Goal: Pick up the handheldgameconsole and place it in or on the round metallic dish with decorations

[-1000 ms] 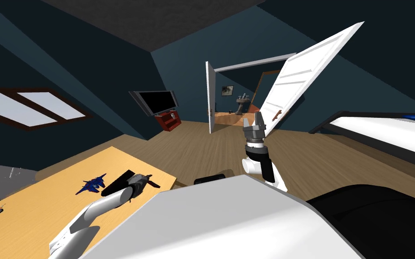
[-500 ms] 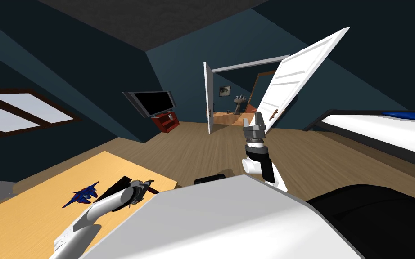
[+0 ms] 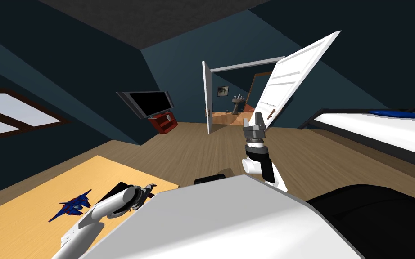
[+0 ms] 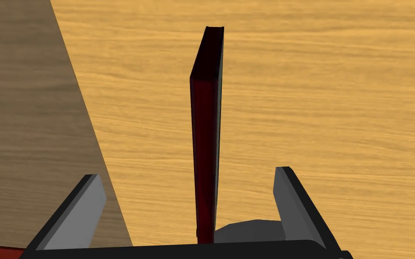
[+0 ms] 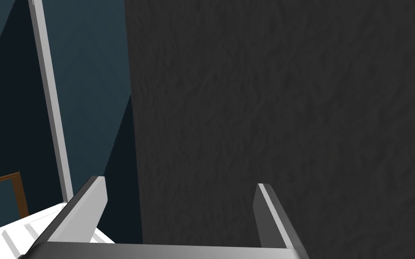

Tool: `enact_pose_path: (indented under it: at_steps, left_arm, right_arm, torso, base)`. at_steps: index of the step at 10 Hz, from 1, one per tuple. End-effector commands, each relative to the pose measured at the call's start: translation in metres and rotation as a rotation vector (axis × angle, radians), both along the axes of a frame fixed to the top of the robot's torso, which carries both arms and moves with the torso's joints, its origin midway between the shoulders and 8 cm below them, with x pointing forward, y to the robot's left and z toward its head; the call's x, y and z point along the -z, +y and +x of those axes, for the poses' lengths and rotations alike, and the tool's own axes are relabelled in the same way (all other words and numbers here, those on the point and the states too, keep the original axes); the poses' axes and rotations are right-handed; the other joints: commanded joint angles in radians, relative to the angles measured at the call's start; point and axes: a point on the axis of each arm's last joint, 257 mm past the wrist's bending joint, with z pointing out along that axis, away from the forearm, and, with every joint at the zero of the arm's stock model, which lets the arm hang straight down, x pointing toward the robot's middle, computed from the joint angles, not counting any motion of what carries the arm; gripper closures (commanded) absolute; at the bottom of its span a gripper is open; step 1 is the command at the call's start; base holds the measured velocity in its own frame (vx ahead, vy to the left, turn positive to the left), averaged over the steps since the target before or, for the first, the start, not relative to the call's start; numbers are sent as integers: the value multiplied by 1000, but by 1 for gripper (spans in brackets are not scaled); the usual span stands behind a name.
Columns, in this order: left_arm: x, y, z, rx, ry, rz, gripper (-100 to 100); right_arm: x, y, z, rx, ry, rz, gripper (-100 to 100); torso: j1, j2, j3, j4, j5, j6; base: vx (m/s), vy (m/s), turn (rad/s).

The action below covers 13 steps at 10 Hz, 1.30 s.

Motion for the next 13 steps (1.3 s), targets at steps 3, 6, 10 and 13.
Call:
enact_pose_path:
  at_steps: [3, 6, 10, 13]
  left_arm:
    - [8, -13, -25, 13, 88, -62, -100]
    - [7, -14, -29, 15, 102, -72, 0]
    - [23, -20, -31, 4, 99, -71, 100]
    - [23, -20, -32, 4, 102, -71, 100]
  right_arm:
    - [0, 0, 0, 0, 0, 0, 0]
    - [0, 0, 0, 0, 0, 0, 0]
    - [0, 0, 0, 0, 0, 0, 0]
    - [0, 0, 0, 0, 0, 0, 0]
  torso:
    - [-1, 0, 0, 0, 0, 0]
    - [-4, 1, 1, 0, -1, 0]
    - [-4, 3, 2, 1, -1, 0]
    - [-5, 2, 2, 1, -1, 0]
  base:
    - [32, 63, -65]
    - [11, 22, -30]
    - [-7, 22, -38]
    - [0, 0, 0]
